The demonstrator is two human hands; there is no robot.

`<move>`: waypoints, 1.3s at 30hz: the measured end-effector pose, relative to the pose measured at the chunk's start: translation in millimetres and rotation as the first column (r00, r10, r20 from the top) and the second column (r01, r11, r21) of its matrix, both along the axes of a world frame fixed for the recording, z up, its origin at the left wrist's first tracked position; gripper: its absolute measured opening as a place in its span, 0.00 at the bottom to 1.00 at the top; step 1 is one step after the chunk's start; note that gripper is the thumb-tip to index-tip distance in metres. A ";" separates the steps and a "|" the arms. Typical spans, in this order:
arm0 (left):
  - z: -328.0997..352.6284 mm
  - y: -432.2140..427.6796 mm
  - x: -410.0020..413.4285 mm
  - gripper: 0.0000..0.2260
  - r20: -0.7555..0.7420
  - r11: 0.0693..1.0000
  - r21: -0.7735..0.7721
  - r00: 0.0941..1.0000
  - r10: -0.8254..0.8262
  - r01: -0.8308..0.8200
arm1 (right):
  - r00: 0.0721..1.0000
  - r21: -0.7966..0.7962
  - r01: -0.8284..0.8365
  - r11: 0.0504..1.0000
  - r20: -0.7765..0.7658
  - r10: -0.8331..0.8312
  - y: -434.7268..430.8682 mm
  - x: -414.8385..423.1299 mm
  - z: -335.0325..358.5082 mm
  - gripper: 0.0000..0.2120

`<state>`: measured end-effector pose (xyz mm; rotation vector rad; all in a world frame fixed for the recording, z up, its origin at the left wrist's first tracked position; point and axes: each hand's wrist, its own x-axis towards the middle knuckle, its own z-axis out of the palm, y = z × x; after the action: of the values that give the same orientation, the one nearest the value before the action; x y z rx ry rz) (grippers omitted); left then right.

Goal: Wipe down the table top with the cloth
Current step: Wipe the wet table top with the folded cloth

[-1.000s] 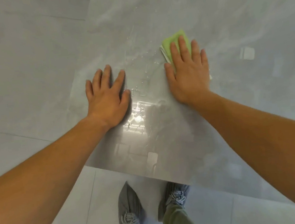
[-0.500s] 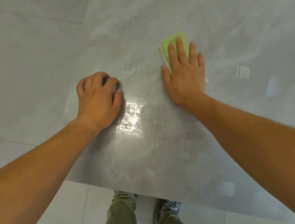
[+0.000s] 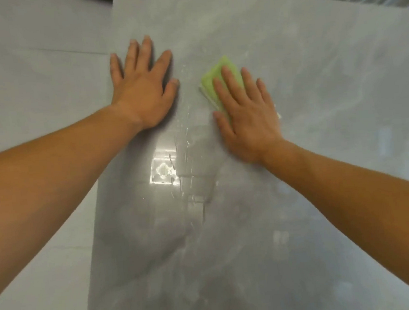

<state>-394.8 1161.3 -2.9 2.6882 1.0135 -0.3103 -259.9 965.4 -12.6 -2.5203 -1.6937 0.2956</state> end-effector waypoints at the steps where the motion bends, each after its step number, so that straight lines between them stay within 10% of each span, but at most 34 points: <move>1: -1.0 4.5 2.3 0.28 -0.008 1.000 -0.009 1.000 0.000 0.000 | 0.987 -0.013 -0.162 0.987 0.016 0.162 -11.3 -5.2 -0.3 0.29; 4: -4.5 7.7 2.6 0.29 -0.017 1.000 -0.009 1.000 -0.020 0.019 | 0.939 -0.080 -0.339 0.937 0.030 0.342 -11.2 26.8 1.3 0.28; 10: -8.3 9.9 0.3 0.29 -0.001 0.999 -0.017 1.000 -0.030 0.030 | 0.956 -0.012 0.295 0.956 0.018 -0.294 86.8 87.2 3.9 0.29; 16: -10.7 10.1 -0.4 0.30 0.005 0.999 0.006 0.999 -0.045 0.045 | 0.957 -0.095 -0.285 0.954 0.025 0.288 68.3 82.0 4.9 0.28; 21: -12.2 9.6 0.8 0.31 0.009 0.999 0.024 0.999 -0.044 0.044 | 0.982 -0.020 0.185 0.983 -0.018 -0.185 137.2 91.4 6.8 0.29; 26: -11.6 10.3 -0.1 0.31 0.036 0.998 0.007 0.998 -0.058 0.057 | 0.960 -0.059 -0.279 0.959 -0.035 0.277 148.6 68.1 5.9 0.27; 32: -9.2 10.6 -0.5 0.32 0.085 0.999 -0.018 0.996 -0.039 0.041 | 0.998 -0.029 0.030 0.999 -0.050 -0.031 200.4 85.2 6.4 0.27; 39: -8.8 11.1 -10.9 0.26 0.300 0.993 -0.090 0.953 -0.048 0.078 | 0.939 -0.061 -0.343 0.937 -0.050 0.341 185.7 74.0 6.9 0.27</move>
<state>-405.7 1172.4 -11.7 2.5772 0.8018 0.0339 -185.9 1151.1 -5.7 -2.2329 -2.1377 0.4315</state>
